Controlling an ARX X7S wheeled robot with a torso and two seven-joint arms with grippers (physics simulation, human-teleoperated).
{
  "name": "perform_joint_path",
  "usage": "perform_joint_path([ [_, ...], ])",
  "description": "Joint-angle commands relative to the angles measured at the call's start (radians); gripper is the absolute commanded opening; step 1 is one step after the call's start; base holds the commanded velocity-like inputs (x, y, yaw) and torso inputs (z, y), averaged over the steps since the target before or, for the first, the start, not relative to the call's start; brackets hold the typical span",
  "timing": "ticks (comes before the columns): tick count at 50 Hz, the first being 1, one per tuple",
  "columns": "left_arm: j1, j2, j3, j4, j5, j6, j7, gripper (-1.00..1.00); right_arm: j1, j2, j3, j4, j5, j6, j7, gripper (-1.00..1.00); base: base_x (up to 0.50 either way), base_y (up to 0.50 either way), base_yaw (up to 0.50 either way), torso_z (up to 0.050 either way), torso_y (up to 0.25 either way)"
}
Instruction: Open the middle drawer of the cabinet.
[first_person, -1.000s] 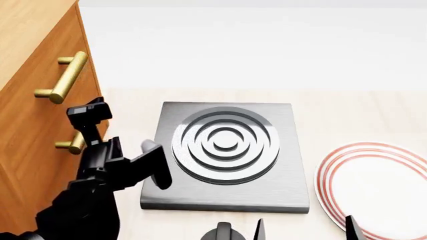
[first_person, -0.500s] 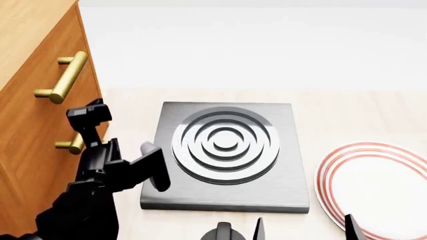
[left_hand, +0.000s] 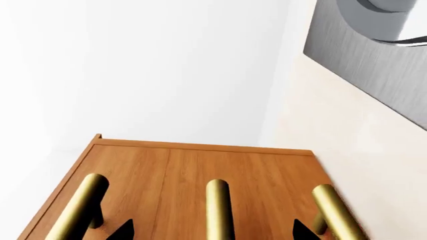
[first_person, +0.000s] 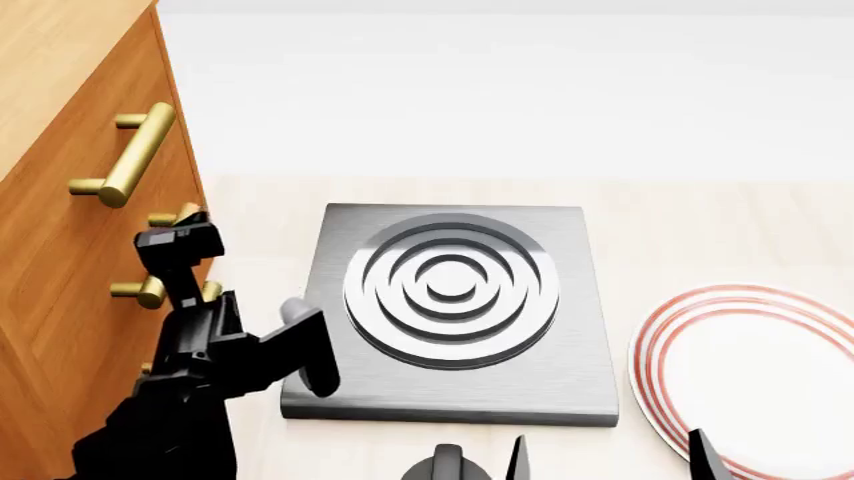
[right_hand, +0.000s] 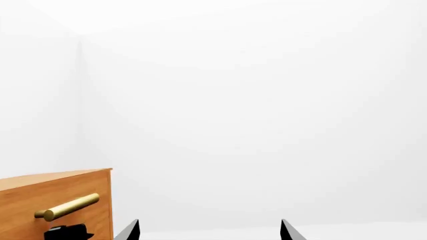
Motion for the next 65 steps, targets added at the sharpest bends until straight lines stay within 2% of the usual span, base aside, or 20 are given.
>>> perform_joint_path([
  [1, 0.004, 0.000, -0.002, -0.014, -0.005, -0.004, 0.002, 1.00, 0.001, 0.003, -0.003, 0.004, 0.001, -0.003, 0.002, 1.00, 0.00, 0.00, 0.00, 0.000, 0.000],
  [65, 0.016, 0.000, -0.008, -0.086, 0.005, 0.022, -0.008, 1.00, 0.003, 0.015, -0.026, 0.018, -0.008, -0.023, 0.012, 1.00, 0.00, 0.00, 0.00, 0.000, 0.000],
])
